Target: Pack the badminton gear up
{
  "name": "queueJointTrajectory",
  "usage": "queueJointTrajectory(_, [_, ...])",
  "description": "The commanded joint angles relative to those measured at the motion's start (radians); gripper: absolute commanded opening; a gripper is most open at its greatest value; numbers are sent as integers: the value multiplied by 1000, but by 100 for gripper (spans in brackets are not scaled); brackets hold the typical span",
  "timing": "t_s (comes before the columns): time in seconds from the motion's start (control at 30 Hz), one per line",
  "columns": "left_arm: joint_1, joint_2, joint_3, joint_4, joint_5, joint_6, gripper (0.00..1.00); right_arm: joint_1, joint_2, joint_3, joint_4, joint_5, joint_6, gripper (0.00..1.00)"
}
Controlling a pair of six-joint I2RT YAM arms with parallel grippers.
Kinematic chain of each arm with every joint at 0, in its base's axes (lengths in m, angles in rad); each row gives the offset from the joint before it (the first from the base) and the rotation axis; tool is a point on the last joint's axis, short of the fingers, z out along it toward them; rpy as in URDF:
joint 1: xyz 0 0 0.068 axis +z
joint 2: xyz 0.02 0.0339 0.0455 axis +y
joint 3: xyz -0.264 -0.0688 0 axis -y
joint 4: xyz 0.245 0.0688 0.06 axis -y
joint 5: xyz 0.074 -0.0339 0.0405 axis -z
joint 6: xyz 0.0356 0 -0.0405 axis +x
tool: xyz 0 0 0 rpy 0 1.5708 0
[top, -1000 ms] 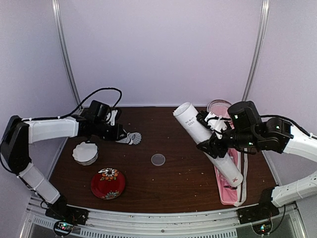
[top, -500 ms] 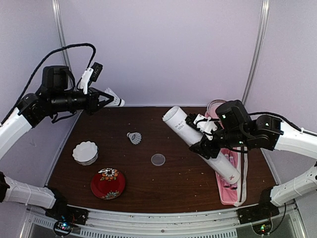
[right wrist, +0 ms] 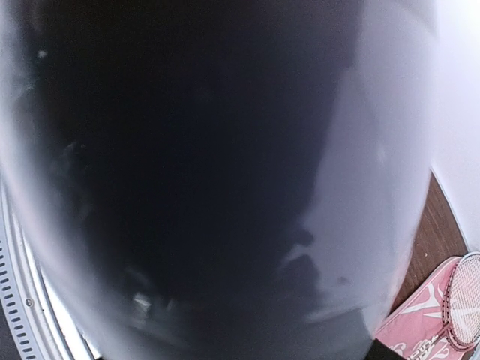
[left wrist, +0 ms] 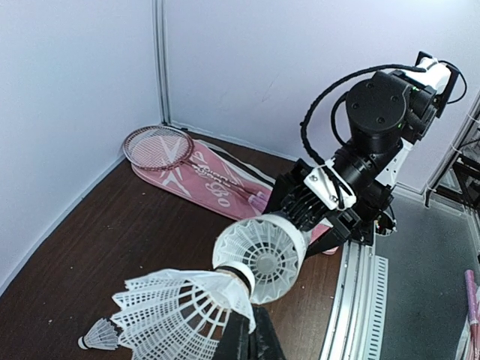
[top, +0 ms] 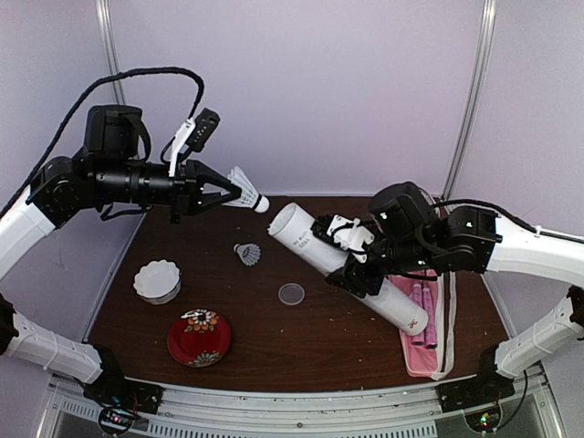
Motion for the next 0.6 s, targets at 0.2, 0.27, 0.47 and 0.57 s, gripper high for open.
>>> queueJointTrajectory(0.2, [-78,122,51,3,57,27,0,50,-7,42,39,29,-11,57])
queueJointTrajectory(0.27, [-93,139,49,4,76,31,0,53,-9,42,43,30,-12,57])
queueJointTrajectory(0.47, [-98,156,40,8,142,33,11,63,-23,32,54,35,-12,57])
queueJointTrajectory(0.57, [-97,151,29,4,165,42,38,64,-29,27,57,37,-15,57])
